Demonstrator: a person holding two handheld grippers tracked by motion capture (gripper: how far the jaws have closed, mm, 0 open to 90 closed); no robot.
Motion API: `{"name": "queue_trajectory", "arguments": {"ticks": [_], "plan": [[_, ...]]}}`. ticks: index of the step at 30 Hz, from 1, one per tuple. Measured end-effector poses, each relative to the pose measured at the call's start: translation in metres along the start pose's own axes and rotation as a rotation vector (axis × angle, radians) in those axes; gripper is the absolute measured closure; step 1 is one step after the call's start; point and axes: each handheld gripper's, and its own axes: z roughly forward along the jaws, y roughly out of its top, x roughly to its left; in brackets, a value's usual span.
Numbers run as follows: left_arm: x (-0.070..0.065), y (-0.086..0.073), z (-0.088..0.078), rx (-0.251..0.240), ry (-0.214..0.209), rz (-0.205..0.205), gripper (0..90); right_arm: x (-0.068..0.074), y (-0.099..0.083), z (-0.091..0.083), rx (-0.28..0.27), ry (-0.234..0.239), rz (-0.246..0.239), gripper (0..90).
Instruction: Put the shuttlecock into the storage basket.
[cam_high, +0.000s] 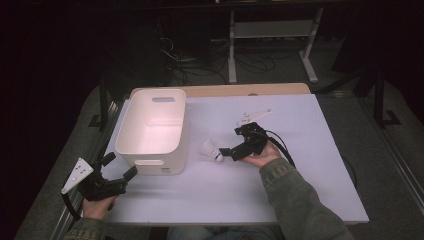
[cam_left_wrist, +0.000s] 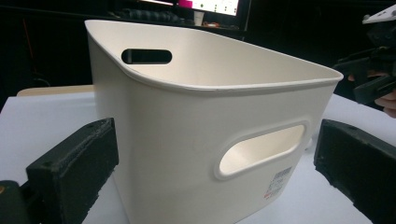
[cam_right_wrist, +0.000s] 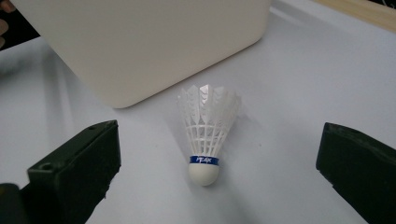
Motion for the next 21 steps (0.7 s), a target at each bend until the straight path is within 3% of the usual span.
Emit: {"name": "queue_trajectory", "arguments": {"ticks": [7, 11, 21], "plan": [[0.000, 0.000, 0.000, 0.000, -0.001, 0.000, 0.0, -0.003, 0.000, 0.015, 0.031, 0.003, 0.007, 0.0], [0.000, 0.000, 0.000, 0.000, -0.002, -0.001, 0.0, -0.005, -0.002, 0.024, 0.047, 0.005, 0.035, 0.0], [0.000, 0.000, 0.000, 0.001, -0.004, 0.003, 0.0, -0.012, -0.008, 0.045, 0.127, -0.017, 0.043, 0.0]]}}
